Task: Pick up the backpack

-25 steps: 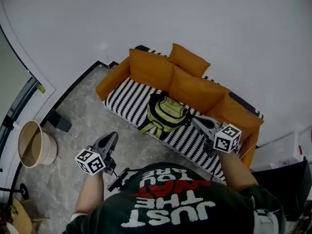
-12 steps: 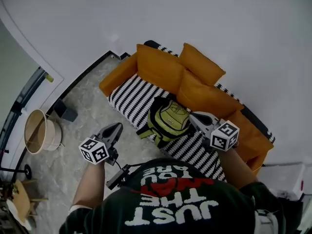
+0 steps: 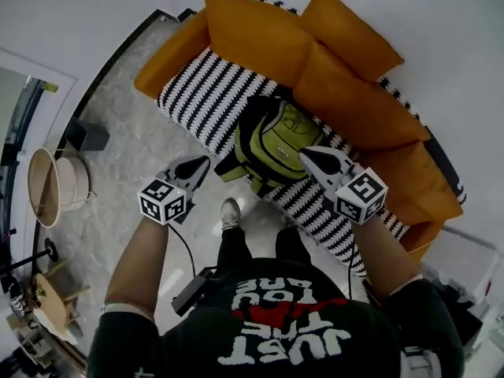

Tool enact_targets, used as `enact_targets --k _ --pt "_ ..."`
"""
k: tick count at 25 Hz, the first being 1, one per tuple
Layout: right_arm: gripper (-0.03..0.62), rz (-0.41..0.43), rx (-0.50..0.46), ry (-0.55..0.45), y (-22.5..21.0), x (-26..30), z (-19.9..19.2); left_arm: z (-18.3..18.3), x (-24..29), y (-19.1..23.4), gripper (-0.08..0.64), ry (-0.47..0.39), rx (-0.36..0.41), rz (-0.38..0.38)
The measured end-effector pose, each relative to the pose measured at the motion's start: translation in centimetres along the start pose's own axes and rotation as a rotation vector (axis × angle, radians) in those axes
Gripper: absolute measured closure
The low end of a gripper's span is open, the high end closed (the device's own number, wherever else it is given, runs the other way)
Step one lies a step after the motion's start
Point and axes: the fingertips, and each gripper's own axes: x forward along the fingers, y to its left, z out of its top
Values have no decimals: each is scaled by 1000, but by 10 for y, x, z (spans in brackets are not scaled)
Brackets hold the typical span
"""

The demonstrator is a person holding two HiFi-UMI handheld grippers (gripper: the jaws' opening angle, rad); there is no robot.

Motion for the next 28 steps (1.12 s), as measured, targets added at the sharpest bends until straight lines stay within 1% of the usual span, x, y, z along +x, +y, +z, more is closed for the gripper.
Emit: enact_targets --k 3,4,5,7,8,9,11,12,13,16,19,23,24,26,27,28 --pt "563 -7 18 13 -11 23 -44 -46 54 22 546 119 74 -90" --pt "563 0 27 12 -14 30 -59 -66 72 25 545 176 114 -133" --pt "563 9 40 14 -15 35 -74 -87 88 28 529 243 162 -181" --pt "563 30 65 29 -12 46 -103 -132 113 36 441 384 260 -272" --pt "563 42 76 37 -8 51 -117 -153 122 42 400 445 301 -307" --pt "563 56 87 40 -4 54 -131 -172 130 49 376 496 340 -333" --pt "563 73 106 37 4 58 -157 -207 145 59 341 567 400 -376" --pt "563 70 109 36 7 58 -170 -224 152 60 318 588 417 -400" --pt "563 58 112 33 8 58 -183 -239 157 58 295 607 426 -427" --pt "563 25 134 31 6 55 -221 -277 169 49 256 674 440 -521" --pt "563 25 152 52 0 49 -247 -296 178 40 252 731 442 -609" --pt "563 47 194 15 6 56 -275 -328 186 34 252 812 448 -680" --pt "563 45 199 12 7 59 -281 -335 188 33 253 830 445 -695" --pt "563 39 210 18 7 62 -278 -340 189 22 254 845 423 -726" --pt "563 37 216 29 7 61 -273 -339 190 15 273 840 404 -736" --pt "563 37 221 36 7 62 -268 -336 191 10 327 829 383 -740"
